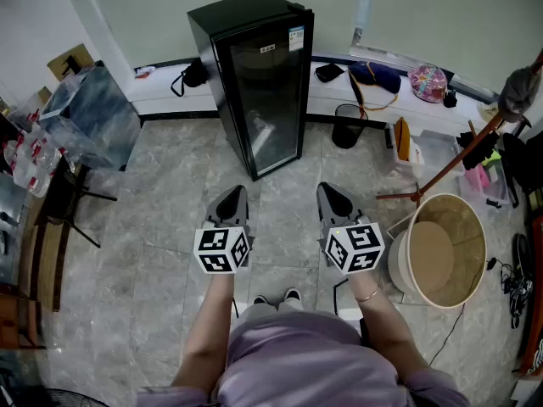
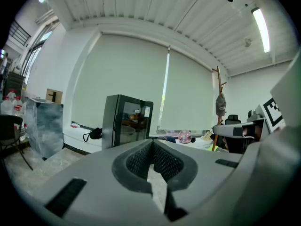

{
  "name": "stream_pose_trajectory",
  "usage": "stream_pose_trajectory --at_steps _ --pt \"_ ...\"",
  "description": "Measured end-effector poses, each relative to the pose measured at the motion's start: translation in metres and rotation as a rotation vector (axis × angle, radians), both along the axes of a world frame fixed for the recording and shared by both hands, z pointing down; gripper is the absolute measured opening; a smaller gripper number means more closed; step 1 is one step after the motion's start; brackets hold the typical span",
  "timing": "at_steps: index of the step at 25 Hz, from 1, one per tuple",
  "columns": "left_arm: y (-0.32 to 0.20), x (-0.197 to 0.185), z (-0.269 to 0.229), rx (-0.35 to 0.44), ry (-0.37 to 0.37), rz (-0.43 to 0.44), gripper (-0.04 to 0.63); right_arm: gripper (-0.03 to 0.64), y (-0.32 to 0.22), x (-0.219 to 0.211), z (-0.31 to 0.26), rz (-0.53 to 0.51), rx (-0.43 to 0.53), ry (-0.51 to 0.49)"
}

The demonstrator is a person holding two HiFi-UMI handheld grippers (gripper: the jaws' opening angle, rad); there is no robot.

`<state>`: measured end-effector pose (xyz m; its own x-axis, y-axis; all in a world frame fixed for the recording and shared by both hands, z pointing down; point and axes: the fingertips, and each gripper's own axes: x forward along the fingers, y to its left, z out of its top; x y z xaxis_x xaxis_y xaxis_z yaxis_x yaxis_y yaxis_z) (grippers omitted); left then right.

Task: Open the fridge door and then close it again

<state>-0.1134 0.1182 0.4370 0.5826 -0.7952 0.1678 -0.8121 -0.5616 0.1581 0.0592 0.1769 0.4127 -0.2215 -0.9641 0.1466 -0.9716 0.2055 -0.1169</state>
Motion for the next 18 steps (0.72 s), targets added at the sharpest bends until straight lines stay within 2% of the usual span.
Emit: stream_pose_trajectory --at_steps 7,10,14,18 --pt "0.009 0.013 0.009 -0.041 0.019 -0.004 0.003 0.003 0.012 0.012 0.012 -0.001 -0.043 -0.020" --pt "0.007 0.008 0.009 -0.047 0.021 -0.017 0.051 0.003 0.010 0.012 0.016 -0.003 -0.052 -0.026" --pt "0.000 0.001 0.012 -0.052 0.016 -0.036 0.094 0.057 0.002 0.013 0.018 -0.003 -0.061 -0.033" --pt "-0.020 -0.008 0.016 -0.060 0.010 -0.050 0.110 0.091 -0.014 0.011 0.021 -0.009 -0.071 -0.032"
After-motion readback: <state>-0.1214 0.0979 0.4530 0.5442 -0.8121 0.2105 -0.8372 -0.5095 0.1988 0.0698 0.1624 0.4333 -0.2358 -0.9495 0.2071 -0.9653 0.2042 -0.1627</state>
